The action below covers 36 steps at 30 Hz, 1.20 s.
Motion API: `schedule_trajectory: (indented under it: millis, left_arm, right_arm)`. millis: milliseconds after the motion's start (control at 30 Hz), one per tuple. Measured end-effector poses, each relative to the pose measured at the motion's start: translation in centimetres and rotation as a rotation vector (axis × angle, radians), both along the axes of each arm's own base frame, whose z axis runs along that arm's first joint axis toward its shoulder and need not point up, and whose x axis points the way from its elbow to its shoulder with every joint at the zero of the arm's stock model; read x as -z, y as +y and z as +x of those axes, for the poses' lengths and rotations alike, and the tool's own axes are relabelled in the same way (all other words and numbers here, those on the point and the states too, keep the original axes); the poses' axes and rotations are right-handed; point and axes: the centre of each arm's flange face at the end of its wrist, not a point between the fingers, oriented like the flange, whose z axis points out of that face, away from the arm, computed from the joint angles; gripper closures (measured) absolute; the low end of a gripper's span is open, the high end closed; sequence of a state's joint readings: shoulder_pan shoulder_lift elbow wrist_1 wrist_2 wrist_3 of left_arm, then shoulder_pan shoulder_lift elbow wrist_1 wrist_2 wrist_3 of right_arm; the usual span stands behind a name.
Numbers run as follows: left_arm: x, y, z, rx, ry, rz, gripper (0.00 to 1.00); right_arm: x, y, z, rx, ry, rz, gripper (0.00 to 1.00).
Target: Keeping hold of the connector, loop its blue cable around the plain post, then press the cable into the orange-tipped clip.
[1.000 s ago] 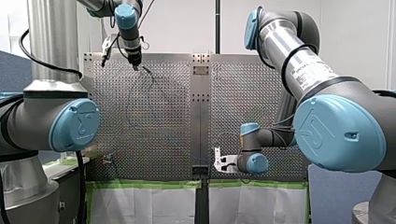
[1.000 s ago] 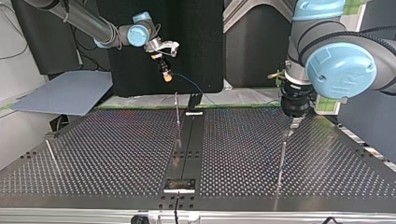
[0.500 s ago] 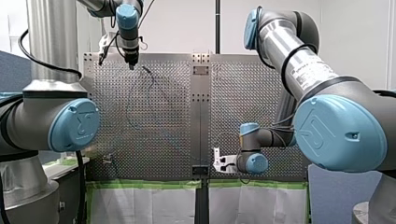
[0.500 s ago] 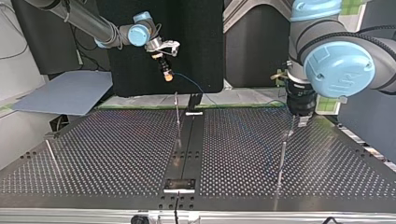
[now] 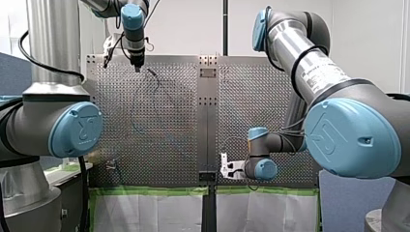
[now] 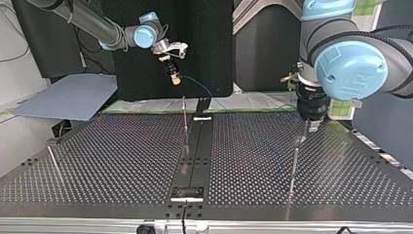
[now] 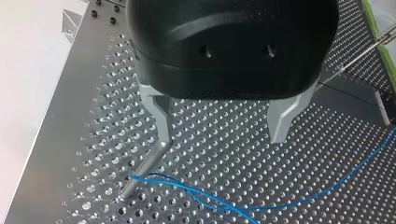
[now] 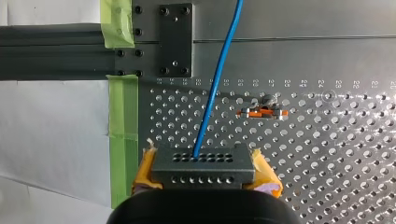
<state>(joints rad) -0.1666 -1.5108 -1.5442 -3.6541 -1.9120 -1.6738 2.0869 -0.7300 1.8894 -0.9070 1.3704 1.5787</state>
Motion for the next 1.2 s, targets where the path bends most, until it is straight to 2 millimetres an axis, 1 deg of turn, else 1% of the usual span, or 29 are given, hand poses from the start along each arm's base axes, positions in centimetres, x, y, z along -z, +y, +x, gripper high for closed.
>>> schedule_trajectory:
  millis: [300,433,633,833,933,1067,1200]
  left_arm:
    - [0.0,-0.2,-0.1,0.005,-0.004,-0.006,0.02]
    - [-0.1,-0.6,-0.1,0.036,-0.002,0.006,0.02]
    - [-0.1,-1.6,0.1,0.112,-0.014,0.026,0.02]
    - [-0.1,-3.0,0.5,0.181,-0.058,-0.009,0.02]
    - [0.5,-3.9,1.0,0.22,-0.066,-0.02,0.02]
    - [1.8,-5.2,2.2,0.267,-0.065,-0.021,0.02]
    - [3.3,-5.9,3.4,0.267,-0.065,-0.006,0.02]
  right_arm:
    - [0.0,0.0,0.0,0.001,-0.001,-0.001,0.89]
    - [0.0,0.0,0.0,0.001,-0.002,-0.001,0.89]
    - [0.0,0.0,0.0,0.002,-0.003,0.0,0.89]
    - [0.0,0.0,0.0,0.002,-0.009,0.003,0.89]
    - [0.0,0.0,0.0,0.002,-0.01,0.004,0.89]
    - [-0.1,0.0,0.1,0.002,-0.014,0.005,0.89]
    - [-0.1,-0.1,0.1,0.003,-0.018,0.002,0.89]
